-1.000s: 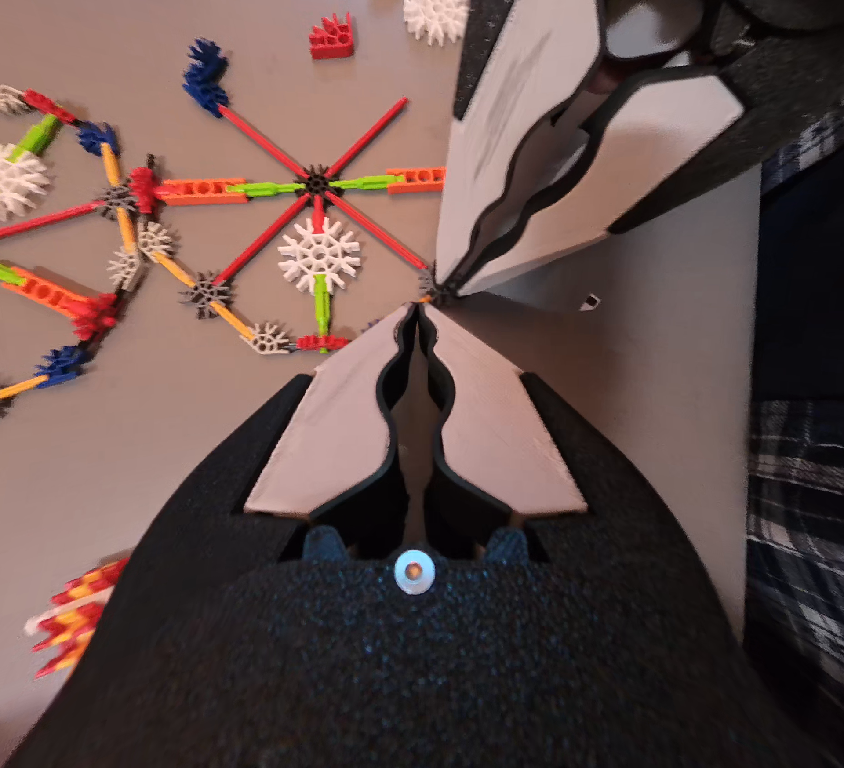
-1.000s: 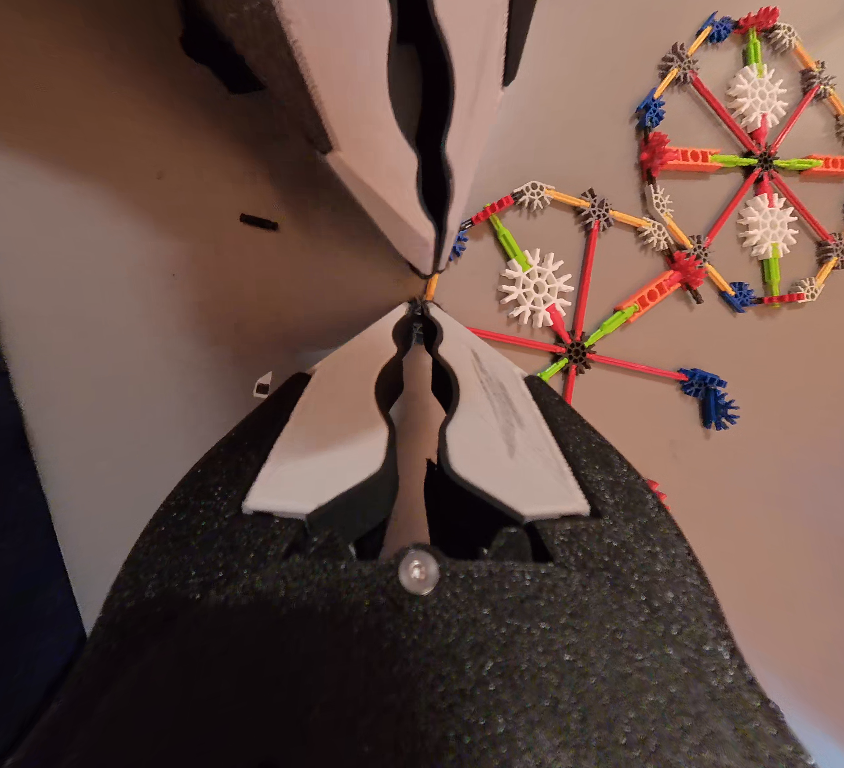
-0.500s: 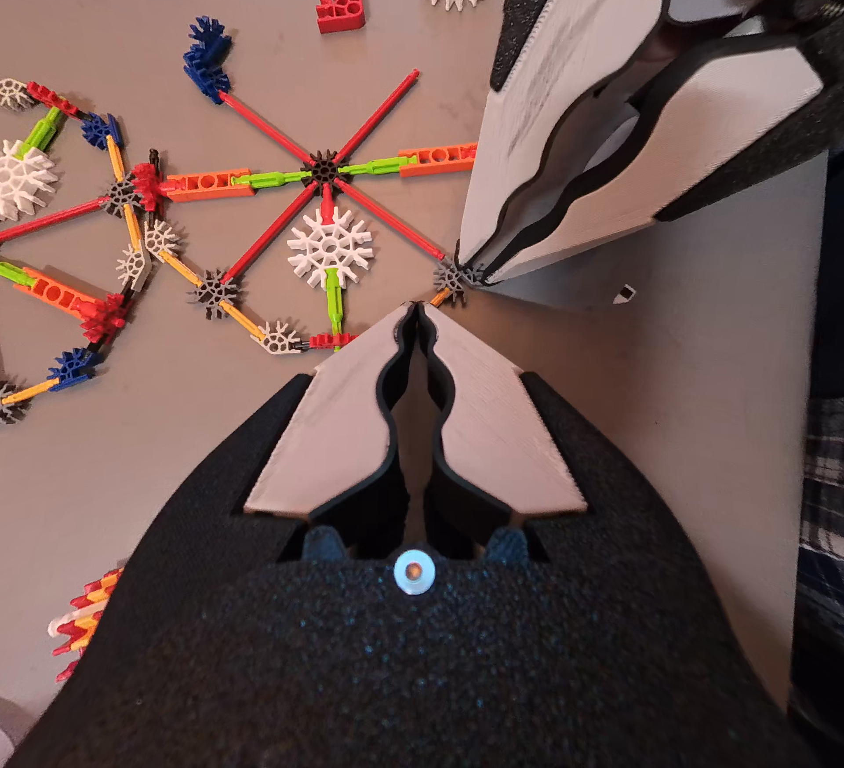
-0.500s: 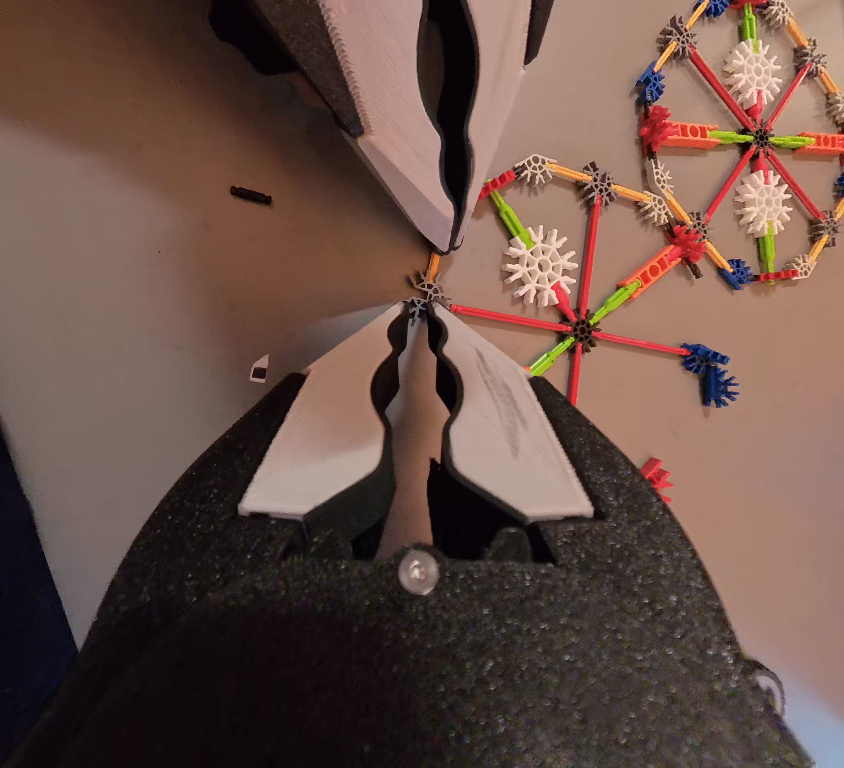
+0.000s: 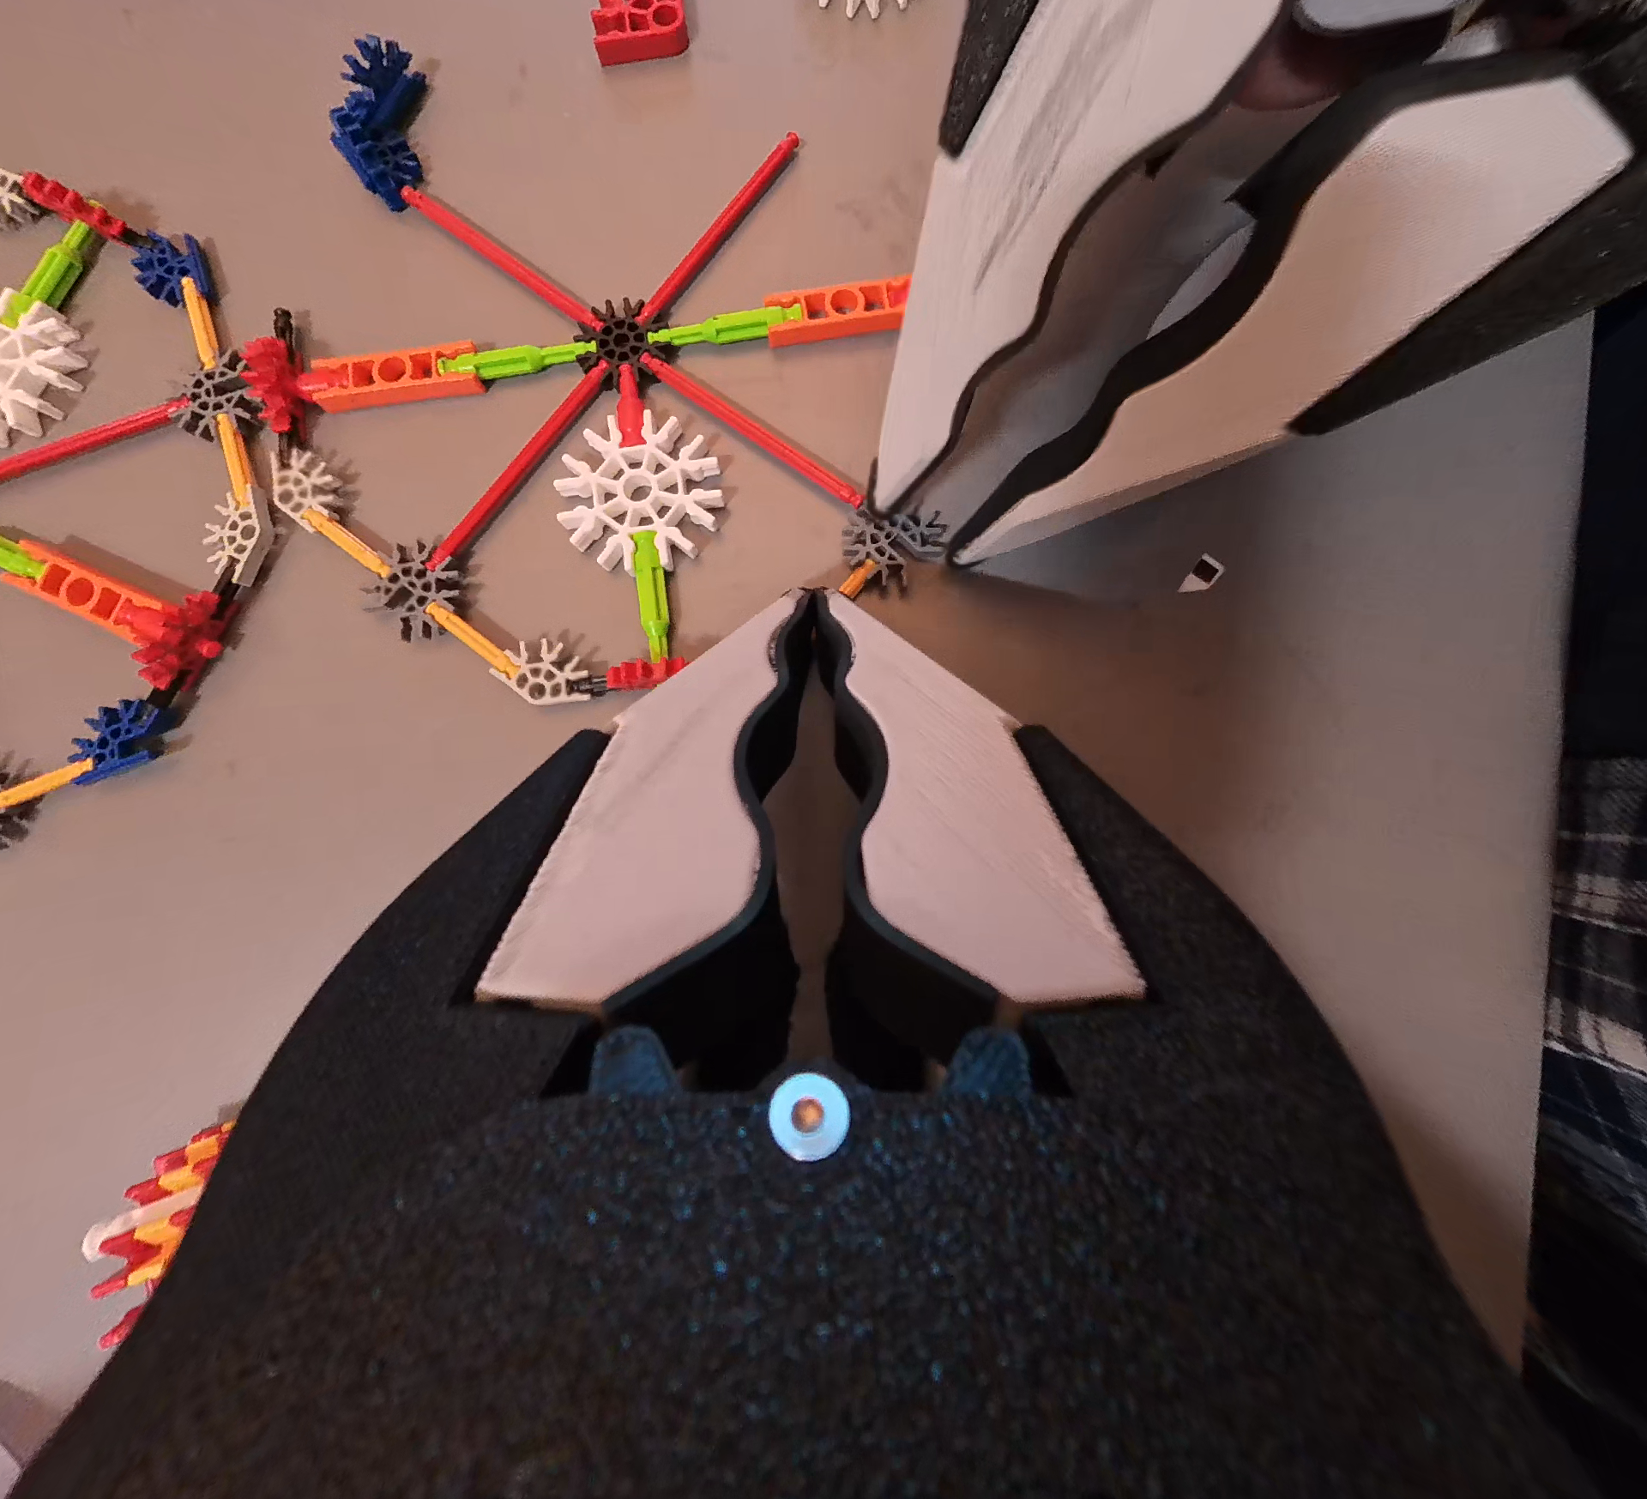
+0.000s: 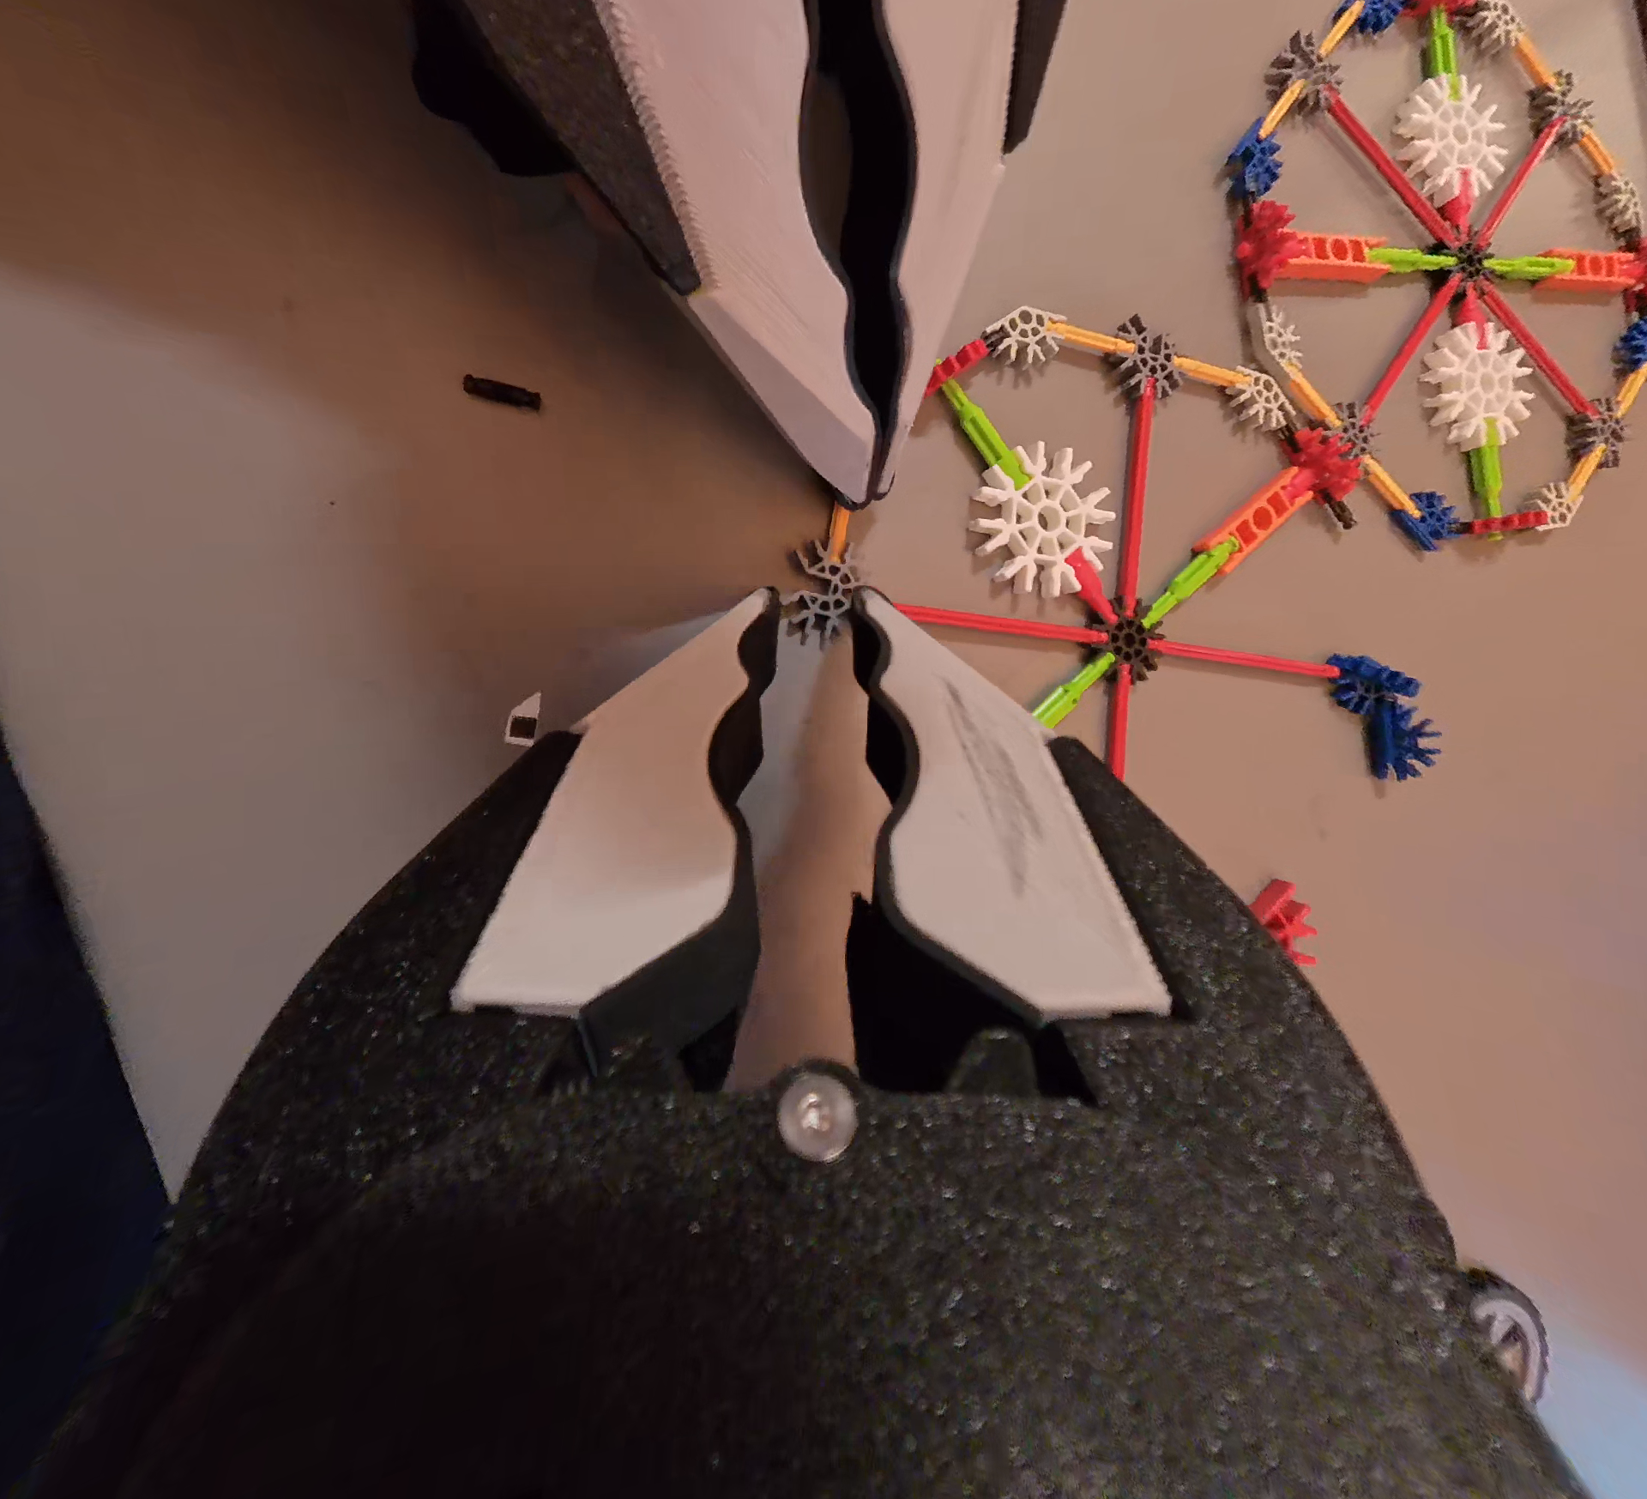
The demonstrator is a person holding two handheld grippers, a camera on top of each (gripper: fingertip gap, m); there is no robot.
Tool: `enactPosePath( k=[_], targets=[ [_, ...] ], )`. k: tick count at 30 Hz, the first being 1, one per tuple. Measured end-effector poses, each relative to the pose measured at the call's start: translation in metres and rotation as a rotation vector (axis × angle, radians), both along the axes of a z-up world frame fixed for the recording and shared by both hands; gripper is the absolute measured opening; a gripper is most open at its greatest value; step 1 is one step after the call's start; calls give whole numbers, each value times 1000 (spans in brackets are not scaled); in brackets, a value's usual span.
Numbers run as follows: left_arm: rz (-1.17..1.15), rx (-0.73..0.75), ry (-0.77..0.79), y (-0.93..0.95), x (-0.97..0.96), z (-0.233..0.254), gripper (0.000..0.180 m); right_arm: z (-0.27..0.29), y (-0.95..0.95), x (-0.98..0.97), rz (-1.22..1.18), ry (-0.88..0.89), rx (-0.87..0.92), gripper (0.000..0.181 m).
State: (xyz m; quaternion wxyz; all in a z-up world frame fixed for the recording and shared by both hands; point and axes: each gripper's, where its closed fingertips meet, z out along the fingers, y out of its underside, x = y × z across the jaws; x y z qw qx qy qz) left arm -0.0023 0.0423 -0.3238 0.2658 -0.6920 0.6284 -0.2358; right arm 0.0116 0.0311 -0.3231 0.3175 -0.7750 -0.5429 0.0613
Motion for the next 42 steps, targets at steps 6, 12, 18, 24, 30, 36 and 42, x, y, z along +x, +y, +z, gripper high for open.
enactPosePath(
  k=[6, 12, 18, 24, 30, 36, 42],
  targets=[
    [-2, 3, 3, 0, -1, 1, 0, 0, 3, -5, 13, 7, 1, 0],
    [0, 0, 0, 1, -2, 2, 0, -2, 3, -4, 3, 16, -76, 0],
    [-3, -10, -5, 1, -1, 2, 0, -2, 2, -3, 9, -10, -201, 0],
    [3, -36, -28, 2, 0, 2, 0, -4, 1, -3, 29, -37, -316, 0],
    [15, -34, -35, 2, -1, 3, 0, 13, 7, -1, -53, 102, -296, 9],
    [20, -43, -22, -1, -1, 4, 0, 12, 0, 16, -61, 110, -255, 29],
    [19, -42, -34, -3, 2, 12, 0, 8, 1, 16, -10, 102, -248, 32]
  ],
)
